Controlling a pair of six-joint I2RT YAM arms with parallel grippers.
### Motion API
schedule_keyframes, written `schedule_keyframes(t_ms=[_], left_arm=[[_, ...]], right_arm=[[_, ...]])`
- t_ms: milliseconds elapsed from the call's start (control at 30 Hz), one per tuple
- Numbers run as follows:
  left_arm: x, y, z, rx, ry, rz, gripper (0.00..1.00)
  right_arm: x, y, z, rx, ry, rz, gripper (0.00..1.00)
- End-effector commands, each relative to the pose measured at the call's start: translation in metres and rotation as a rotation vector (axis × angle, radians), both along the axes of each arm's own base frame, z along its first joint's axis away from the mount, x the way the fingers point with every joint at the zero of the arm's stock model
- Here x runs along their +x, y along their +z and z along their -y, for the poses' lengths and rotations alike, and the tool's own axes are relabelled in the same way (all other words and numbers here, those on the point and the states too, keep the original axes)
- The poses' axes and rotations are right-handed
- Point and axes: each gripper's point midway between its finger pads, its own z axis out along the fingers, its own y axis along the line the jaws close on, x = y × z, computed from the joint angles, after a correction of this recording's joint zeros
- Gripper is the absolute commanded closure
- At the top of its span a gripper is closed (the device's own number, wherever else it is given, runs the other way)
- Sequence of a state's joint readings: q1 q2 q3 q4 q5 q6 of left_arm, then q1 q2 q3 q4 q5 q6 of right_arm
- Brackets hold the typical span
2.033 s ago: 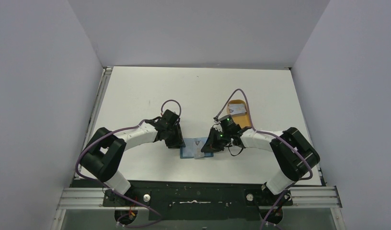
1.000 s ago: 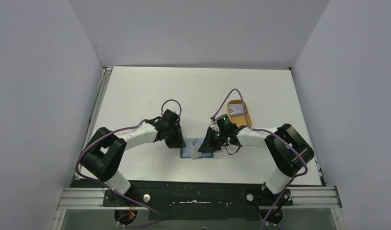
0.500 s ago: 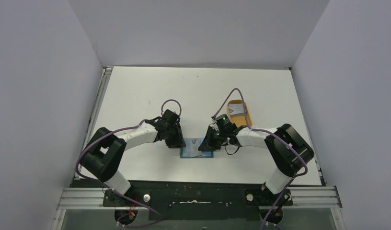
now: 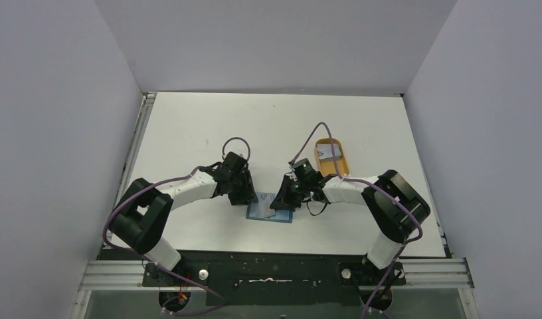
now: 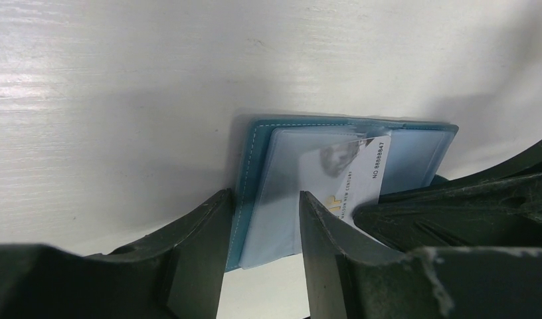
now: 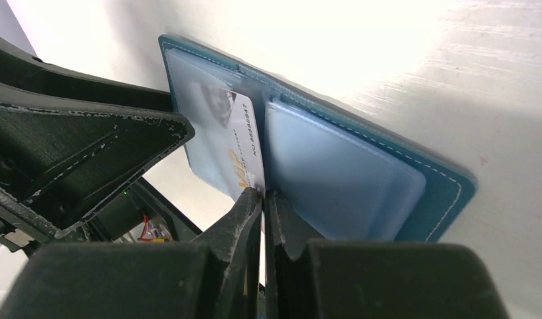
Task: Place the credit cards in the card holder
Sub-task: Insert the credit card into the card holder.
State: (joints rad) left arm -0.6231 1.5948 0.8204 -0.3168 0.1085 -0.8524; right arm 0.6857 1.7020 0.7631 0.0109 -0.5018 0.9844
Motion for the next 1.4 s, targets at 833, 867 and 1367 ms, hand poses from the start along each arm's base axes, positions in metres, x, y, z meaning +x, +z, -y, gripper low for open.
schedule_keyframes(t_ms=[833,867,1367], left_arm=[[-0.024,-0.023,-0.022,0.068,0.003,-0.073,0.67],[-0.025,-0.023,-0.022,0.066,0.004,-0.073,0.67],[-0.029,-0.014,-0.026,0.045,0.021,-0.061,0.65]], right_arm=[[0.01,-0.014,0.005,-0.067,-0.164,0.014,1.0],[0.011,-0.013,0.004,-0.068,-0.168,0.017,1.0],[0.011,0.003,-0.009,-0.066,-0.135,0.068,0.97]])
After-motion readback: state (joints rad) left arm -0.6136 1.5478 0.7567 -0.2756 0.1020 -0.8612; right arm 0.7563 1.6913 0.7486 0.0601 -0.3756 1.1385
